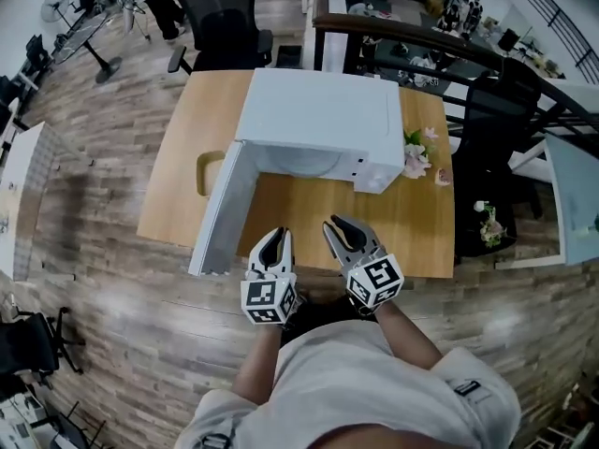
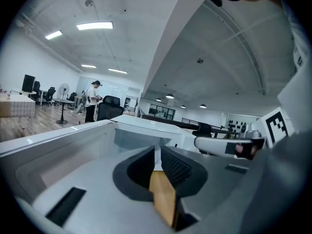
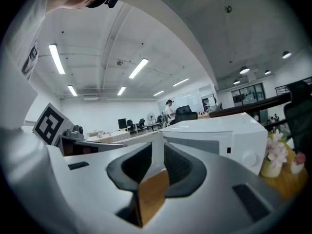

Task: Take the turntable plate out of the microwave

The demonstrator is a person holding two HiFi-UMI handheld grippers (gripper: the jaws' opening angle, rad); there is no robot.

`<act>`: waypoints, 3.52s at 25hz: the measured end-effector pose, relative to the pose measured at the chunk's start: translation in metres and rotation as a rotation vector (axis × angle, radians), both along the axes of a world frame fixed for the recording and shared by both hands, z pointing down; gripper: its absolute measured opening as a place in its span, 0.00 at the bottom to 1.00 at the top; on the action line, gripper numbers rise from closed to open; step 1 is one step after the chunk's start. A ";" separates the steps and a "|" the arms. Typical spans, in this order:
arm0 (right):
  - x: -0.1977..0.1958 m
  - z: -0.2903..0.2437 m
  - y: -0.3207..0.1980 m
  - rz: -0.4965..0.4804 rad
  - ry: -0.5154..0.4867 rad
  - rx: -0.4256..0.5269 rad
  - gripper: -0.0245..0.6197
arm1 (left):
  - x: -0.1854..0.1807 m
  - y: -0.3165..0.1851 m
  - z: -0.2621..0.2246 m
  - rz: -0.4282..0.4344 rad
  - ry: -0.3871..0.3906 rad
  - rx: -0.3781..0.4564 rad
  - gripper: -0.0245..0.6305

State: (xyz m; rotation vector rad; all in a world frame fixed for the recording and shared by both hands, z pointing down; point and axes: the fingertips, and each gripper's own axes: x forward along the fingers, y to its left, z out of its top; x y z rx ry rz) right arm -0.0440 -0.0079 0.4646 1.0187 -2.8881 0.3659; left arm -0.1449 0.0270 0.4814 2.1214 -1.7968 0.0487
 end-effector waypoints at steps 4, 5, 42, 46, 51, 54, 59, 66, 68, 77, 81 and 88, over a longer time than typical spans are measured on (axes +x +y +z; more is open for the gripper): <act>0.003 0.017 -0.012 0.058 0.017 -0.046 0.17 | -0.002 -0.018 0.016 0.048 0.035 -0.035 0.12; 0.006 0.022 -0.016 0.071 0.018 -0.061 0.17 | 0.000 -0.023 0.019 0.058 0.043 -0.044 0.12; 0.019 0.195 -0.128 0.102 -0.037 -0.527 0.20 | -0.010 -0.150 0.177 -0.053 0.216 -0.392 0.13; 0.003 0.209 -0.137 0.117 -0.069 -0.586 0.21 | -0.014 -0.164 0.194 -0.050 0.258 -0.414 0.14; -0.011 0.224 -0.152 0.172 -0.118 -0.660 0.21 | -0.019 -0.176 0.209 -0.042 0.332 -0.439 0.15; -0.016 0.232 -0.159 0.205 -0.136 -0.700 0.21 | -0.026 -0.184 0.214 -0.042 0.361 -0.449 0.16; -0.025 0.241 -0.168 0.244 -0.162 -0.747 0.23 | -0.033 -0.199 0.220 -0.033 0.403 -0.456 0.23; -0.030 0.249 -0.177 0.303 -0.219 -0.812 0.26 | -0.041 -0.199 0.225 -0.039 0.430 -0.484 0.26; -0.032 0.250 -0.177 0.308 -0.227 -0.819 0.26 | -0.042 -0.201 0.228 -0.037 0.442 -0.492 0.27; -0.034 0.257 -0.173 0.318 -0.229 -0.839 0.20 | -0.038 -0.205 0.244 -0.036 0.503 -0.496 0.28; -0.034 0.254 -0.171 0.292 -0.218 -0.825 0.20 | -0.035 -0.205 0.237 -0.021 0.498 -0.479 0.23; -0.033 0.247 -0.166 0.258 -0.209 -0.810 0.20 | -0.035 -0.200 0.226 -0.028 0.479 -0.469 0.23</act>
